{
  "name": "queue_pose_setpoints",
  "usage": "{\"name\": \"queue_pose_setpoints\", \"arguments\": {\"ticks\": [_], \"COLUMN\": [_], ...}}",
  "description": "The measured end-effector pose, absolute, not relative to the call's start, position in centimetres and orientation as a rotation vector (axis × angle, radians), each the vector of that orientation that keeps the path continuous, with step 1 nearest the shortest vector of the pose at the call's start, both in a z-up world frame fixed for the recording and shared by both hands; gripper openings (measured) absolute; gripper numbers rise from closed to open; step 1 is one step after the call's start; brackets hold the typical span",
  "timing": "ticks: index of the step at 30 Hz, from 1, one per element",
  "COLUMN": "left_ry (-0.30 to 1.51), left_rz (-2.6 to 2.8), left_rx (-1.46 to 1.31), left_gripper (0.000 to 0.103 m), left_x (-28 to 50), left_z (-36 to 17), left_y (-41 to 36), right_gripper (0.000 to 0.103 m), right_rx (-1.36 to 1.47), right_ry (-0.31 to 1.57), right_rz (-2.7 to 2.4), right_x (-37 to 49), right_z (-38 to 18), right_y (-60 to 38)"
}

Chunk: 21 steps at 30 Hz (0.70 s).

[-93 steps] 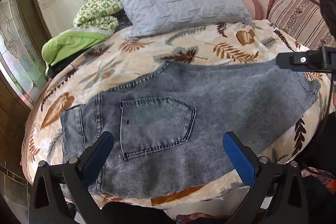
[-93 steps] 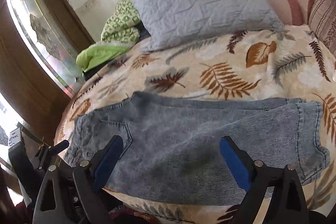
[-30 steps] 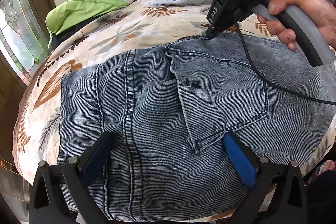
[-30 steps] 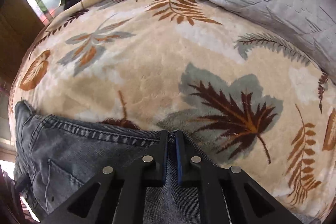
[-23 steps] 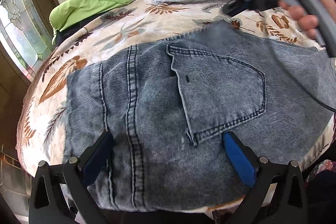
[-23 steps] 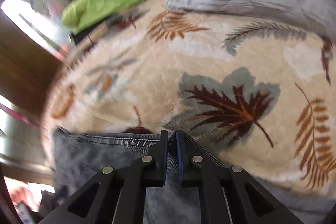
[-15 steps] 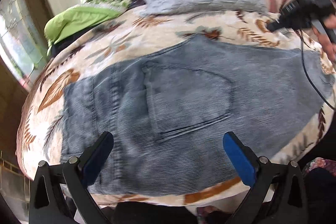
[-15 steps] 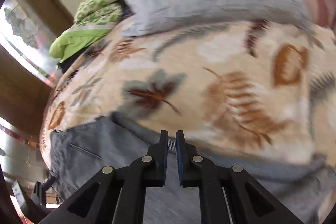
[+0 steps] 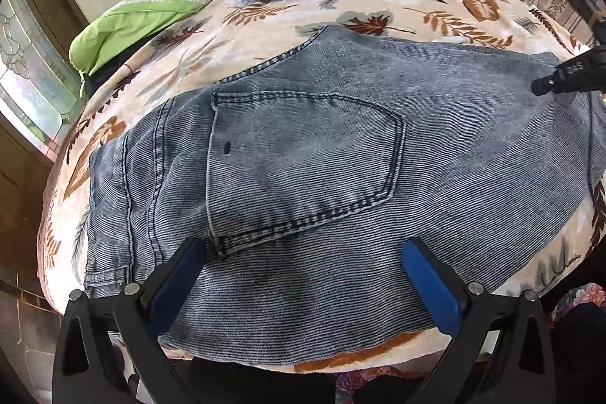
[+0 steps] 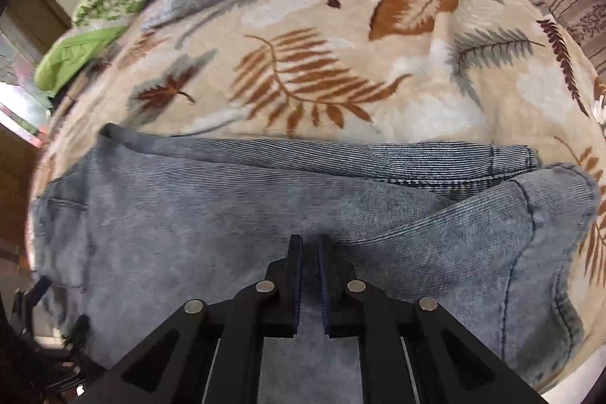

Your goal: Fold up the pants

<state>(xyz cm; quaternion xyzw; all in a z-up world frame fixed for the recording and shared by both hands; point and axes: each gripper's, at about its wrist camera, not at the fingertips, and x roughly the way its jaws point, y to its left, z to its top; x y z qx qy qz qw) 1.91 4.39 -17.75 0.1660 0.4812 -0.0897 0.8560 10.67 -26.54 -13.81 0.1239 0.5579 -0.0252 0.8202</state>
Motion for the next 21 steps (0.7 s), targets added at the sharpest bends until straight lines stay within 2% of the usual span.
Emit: {"name": "queue_pose_setpoints", "arguments": {"ticks": [5, 10, 14, 21], "left_ry": [1.045, 1.079, 1.07, 1.02], "left_rz": [-0.165, -0.129, -0.131, -0.252], "left_rx": [0.35, 0.352, 0.359, 0.366], "left_gripper": [0.103, 0.103, 0.103, 0.103], "left_x": [2.2, 2.5, 2.1, 2.0], "left_z": [-17.8, -17.6, -16.8, -14.8], "left_y": [4.2, 3.8, 3.2, -1.8], "right_gripper": [0.009, 0.009, 0.009, 0.011], "right_rx": [0.194, 0.283, 0.39, 0.54], "right_ry": [1.135, 1.124, 0.998, 0.923], "right_rz": [-0.085, -0.024, 0.003, -0.05], "right_x": [12.9, 13.3, 9.6, 1.8], "right_z": [-14.5, -13.7, -10.8, -7.6], "right_y": [-25.9, -27.7, -31.3, -41.3]}}
